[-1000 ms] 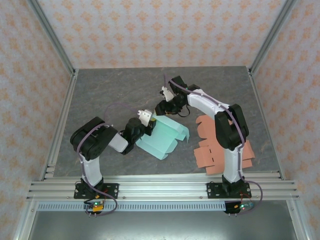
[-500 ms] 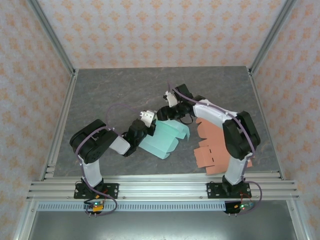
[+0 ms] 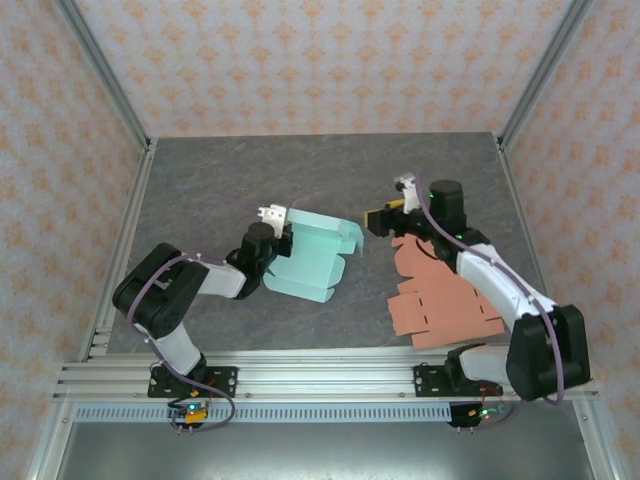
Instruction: Fold the paper box
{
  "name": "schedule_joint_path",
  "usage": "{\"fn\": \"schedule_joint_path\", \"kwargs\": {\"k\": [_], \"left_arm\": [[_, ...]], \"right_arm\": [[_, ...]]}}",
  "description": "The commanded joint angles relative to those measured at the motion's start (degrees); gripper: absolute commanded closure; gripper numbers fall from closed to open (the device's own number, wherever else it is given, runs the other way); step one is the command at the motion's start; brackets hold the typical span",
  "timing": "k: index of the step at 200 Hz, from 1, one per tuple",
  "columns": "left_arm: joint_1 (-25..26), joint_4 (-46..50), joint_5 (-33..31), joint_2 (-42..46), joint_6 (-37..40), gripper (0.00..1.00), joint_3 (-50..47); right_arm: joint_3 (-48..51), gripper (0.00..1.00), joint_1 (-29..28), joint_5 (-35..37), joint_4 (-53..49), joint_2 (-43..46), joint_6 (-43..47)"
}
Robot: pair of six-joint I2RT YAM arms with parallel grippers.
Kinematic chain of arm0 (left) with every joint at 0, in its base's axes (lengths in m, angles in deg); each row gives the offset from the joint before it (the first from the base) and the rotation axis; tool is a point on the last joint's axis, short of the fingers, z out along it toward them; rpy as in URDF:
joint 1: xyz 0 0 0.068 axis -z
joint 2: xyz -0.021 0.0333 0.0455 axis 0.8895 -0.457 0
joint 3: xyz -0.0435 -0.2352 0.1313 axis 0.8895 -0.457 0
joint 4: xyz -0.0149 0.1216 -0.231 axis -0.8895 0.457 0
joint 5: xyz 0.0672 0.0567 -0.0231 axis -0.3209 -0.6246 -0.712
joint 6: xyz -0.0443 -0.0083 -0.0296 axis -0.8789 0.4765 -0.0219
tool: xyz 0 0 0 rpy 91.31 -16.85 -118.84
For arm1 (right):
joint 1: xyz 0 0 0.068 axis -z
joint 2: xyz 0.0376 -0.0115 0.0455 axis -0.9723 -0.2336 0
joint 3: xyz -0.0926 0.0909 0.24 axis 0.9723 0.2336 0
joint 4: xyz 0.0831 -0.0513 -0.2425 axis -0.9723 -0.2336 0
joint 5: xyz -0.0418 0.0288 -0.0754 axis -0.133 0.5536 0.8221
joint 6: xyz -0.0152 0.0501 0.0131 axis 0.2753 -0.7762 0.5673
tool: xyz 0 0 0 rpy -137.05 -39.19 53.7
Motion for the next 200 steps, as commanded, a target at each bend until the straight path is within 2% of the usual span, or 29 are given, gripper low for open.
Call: {"fn": "schedule_joint_path", "kwargs": {"k": [1,20,36,50,67,107,133,170,200], "left_arm": [[-1.52,9.91,4.12,4.78,-5.16,1.00,3.44],[-3.87,14.61,8.93,5.98,-7.91,1.00,5.61],[-5.95,16.65,13.49,6.48,-10.34,1.00,6.64],[-6.26,16.28,15.04,7.12,-9.32,1.00,6.37],[-6.47,15.85,17.35,7.49,-8.00,1.00,6.33],[-6.75,16.61,20.98,6.20,-9.03,1.00,8.68],[-7.19,14.55,23.99,2.63,-13.98,1.00,10.61],[-7.27,12.03,21.66,-0.41,-16.80,1.00,10.27],[-7.27,8.32,20.42,-1.38,-16.37,1.00,8.05]], "right_arm": [[2.72,0.25,2.97,-0.16,7.02,1.64,4.74],[3.08,0.26,3.02,-3.50,5.20,0.43,12.78],[-0.42,0.28,3.09,-4.69,-2.18,-2.49,21.65],[-4.09,0.28,3.09,-6.13,-7.59,-5.55,27.66],[-7.97,0.31,2.79,-11.25,-10.70,-9.35,33.79],[-14.67,0.31,-3.03,-13.95,-13.25,-16.68,37.24],[-15.81,0.31,-5.90,-14.91,-12.46,-19.69,37.09],[-13.55,0.33,-7.49,-14.70,-8.75,-20.61,34.51],[-8.66,0.48,-8.35,-8.14,1.28,-19.79,29.84]]}}
